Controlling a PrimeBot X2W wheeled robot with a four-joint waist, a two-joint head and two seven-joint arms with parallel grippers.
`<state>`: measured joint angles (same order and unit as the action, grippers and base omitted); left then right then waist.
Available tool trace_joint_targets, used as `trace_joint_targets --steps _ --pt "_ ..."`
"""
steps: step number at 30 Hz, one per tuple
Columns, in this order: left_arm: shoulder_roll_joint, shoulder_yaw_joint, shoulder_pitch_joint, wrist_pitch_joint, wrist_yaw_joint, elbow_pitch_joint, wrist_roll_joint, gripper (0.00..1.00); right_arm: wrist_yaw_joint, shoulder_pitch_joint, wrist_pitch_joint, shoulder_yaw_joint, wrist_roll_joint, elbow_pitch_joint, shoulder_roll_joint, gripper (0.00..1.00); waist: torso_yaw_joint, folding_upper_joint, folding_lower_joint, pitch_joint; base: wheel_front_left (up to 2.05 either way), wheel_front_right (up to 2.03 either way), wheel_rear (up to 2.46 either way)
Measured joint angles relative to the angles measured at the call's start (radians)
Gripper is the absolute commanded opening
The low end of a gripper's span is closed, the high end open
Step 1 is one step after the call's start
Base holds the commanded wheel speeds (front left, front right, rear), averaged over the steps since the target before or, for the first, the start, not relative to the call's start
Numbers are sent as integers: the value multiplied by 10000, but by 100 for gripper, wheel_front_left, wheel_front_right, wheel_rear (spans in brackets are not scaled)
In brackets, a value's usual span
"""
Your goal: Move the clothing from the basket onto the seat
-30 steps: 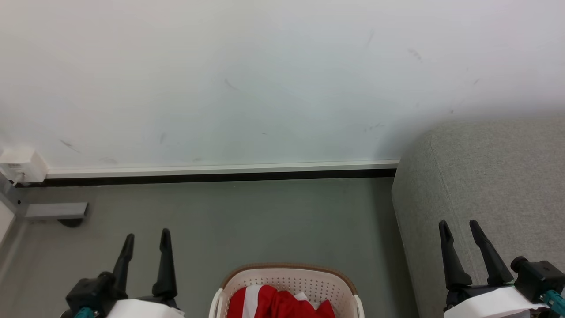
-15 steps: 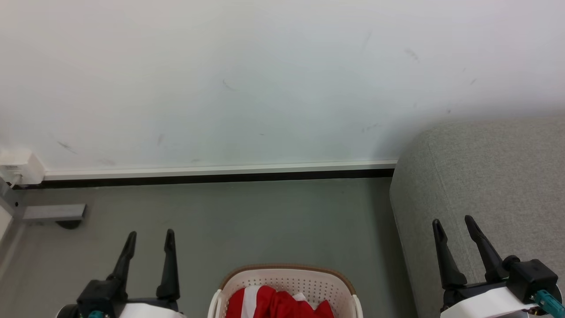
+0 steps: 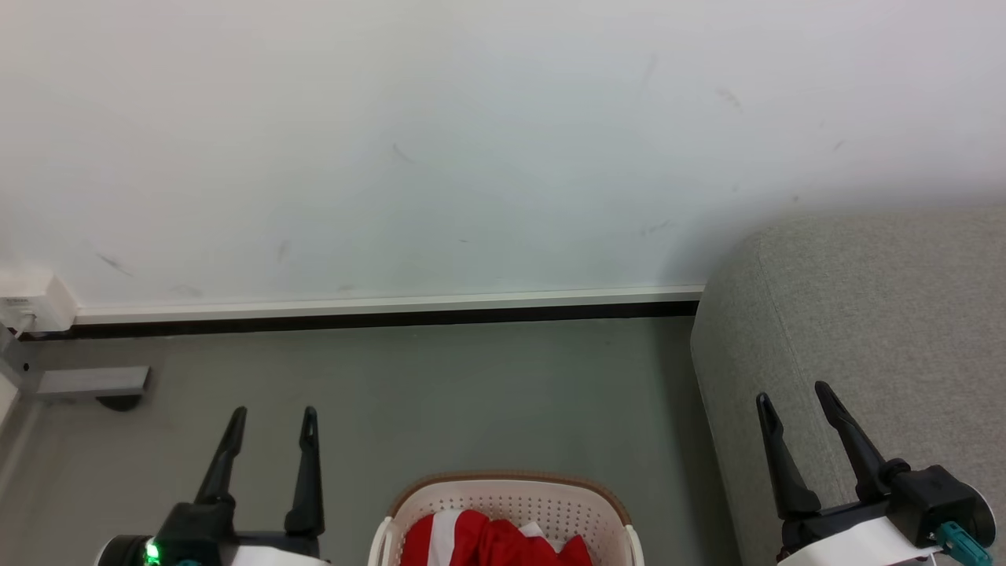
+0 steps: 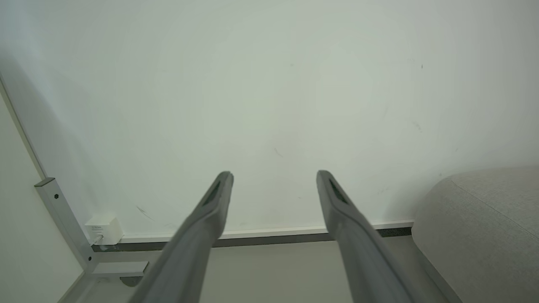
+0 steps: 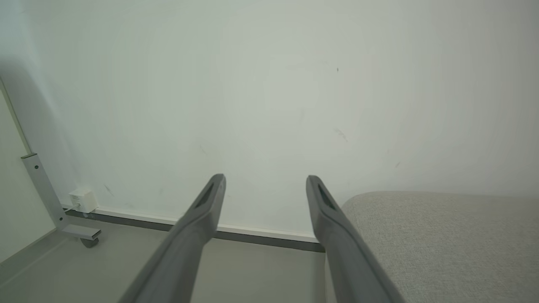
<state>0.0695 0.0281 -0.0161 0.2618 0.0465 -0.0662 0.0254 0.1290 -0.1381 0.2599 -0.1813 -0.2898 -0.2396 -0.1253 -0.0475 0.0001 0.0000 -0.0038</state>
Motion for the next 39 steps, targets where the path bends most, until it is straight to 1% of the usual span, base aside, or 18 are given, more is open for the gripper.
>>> trace_joint_targets --steps 39 --pt "-79 -194 -18 25 -119 -59 -54 100 0 -19 44 140 -186 107 58 100 -178 0 0 64 0 0 0"
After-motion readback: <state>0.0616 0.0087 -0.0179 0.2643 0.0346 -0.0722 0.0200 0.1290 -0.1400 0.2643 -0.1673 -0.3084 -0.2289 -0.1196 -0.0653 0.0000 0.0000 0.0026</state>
